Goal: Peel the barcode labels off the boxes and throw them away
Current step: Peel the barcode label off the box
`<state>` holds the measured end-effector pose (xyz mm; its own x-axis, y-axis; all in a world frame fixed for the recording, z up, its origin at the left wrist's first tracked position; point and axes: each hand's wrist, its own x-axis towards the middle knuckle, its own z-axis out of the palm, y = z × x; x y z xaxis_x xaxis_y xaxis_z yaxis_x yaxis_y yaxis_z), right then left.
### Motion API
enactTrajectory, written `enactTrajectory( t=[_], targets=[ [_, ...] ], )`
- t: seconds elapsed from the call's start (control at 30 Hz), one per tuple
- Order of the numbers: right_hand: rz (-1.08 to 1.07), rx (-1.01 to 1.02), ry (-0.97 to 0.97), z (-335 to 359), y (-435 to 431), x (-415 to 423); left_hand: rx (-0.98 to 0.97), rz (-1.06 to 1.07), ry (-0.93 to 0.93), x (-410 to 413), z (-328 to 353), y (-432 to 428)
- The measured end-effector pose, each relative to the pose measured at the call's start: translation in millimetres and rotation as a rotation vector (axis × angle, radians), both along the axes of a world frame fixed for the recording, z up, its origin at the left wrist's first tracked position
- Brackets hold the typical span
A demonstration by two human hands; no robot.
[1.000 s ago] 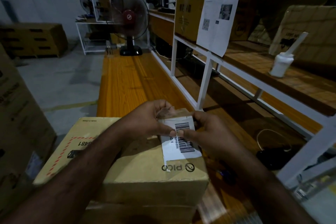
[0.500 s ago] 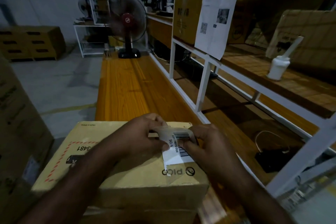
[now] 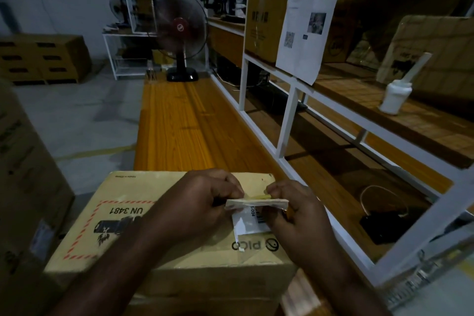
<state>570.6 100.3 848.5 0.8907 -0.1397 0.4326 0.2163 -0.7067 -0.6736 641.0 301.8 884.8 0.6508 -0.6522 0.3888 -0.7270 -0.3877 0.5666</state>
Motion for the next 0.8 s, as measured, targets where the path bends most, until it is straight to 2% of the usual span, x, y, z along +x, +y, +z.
enactTrajectory(
  t=[0.23, 0.37, 0.6, 0.8],
  targets=[
    [0.057, -0.166, -0.184, 5.7, 3.9, -5.9, 0.038, 0.155, 0.177, -8.7, 1.9, 6.5],
    [0.156, -0.144, -0.145, 7.8, -0.1, -5.9, 0.015, 0.134, 0.231, -13.1, 2.2, 8.2],
    [0.264, 0.153, 0.024, 14.4, -6.2, -12.9, -0.044, 0.03, 0.173, -13.4, -0.7, 9.3],
    [0.279, 0.002, 0.008, 11.5, -13.3, -13.1, -0.088, 0.017, 0.216, -12.2, -1.4, 9.9]
  ],
)
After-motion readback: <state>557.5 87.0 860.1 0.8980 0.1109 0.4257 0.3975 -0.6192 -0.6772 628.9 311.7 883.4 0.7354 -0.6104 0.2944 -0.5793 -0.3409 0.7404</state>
